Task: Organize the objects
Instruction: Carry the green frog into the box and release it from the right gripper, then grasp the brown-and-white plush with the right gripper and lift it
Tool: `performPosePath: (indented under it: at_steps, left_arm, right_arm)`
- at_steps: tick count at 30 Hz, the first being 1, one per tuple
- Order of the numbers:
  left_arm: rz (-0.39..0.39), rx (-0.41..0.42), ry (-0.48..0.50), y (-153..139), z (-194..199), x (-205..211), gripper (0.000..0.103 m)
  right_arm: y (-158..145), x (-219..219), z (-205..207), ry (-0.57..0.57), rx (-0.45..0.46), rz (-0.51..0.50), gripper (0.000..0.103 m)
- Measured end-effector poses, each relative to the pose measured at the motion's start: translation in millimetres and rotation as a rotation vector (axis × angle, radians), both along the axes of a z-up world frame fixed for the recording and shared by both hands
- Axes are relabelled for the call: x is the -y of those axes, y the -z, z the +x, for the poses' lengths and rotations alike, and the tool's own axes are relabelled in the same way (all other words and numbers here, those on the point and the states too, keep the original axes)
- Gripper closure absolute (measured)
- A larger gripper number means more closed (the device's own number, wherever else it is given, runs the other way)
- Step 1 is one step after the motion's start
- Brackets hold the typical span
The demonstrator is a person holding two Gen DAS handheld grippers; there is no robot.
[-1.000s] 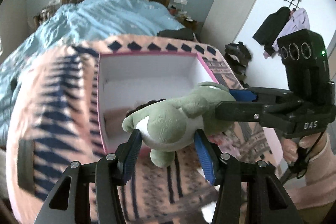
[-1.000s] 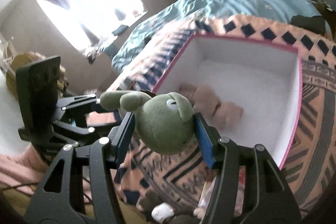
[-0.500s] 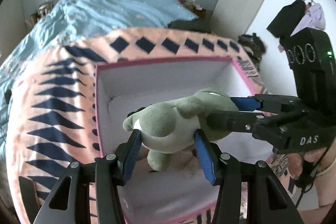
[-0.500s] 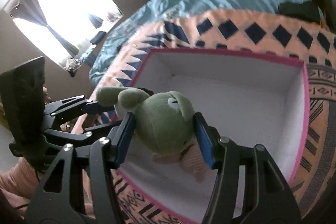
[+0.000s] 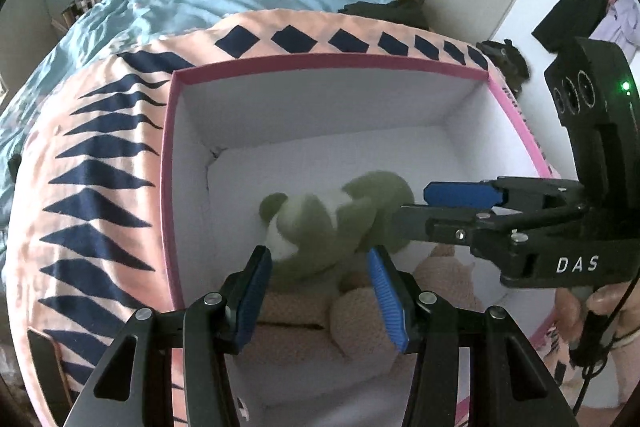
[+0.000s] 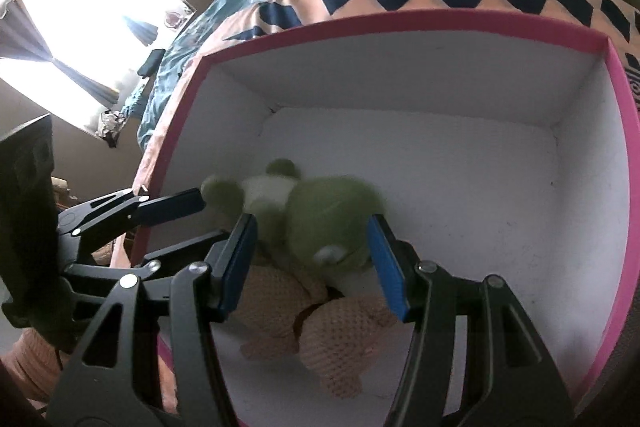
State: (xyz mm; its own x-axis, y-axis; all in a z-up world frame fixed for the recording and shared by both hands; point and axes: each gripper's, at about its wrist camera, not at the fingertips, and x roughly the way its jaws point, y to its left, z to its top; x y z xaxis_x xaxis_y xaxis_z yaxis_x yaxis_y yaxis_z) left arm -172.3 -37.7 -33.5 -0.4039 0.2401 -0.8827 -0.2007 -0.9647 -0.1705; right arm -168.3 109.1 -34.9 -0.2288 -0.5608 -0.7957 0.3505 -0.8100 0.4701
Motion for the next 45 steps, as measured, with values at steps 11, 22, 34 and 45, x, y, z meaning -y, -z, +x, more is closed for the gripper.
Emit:
performPosePath:
  at_steps: [11, 22, 34, 45]
  left_arm:
    - [0.075, -0.146, -0.028, -41, 59, 11, 0.042]
    - [0.188, -0.144, 0.203, -51, 142, -36, 0.035]
    - [0.176, 0.034, 0.246, 2, 166, -60, 0.035]
    - [0.17, 0.057, 0.205, 9, 177, -49, 0.035]
  right_arm:
    - [-36, -32, 55, -0.05, -0.077, -0.058, 0.043]
    - [-58, -95, 165, -0.09, -0.066, -0.1, 0.041]
    - [9, -143, 250, -0.073, 0.225, -0.035, 0.041]
    - [53, -83, 241, -0.126, 0.336, -0.059, 0.044]
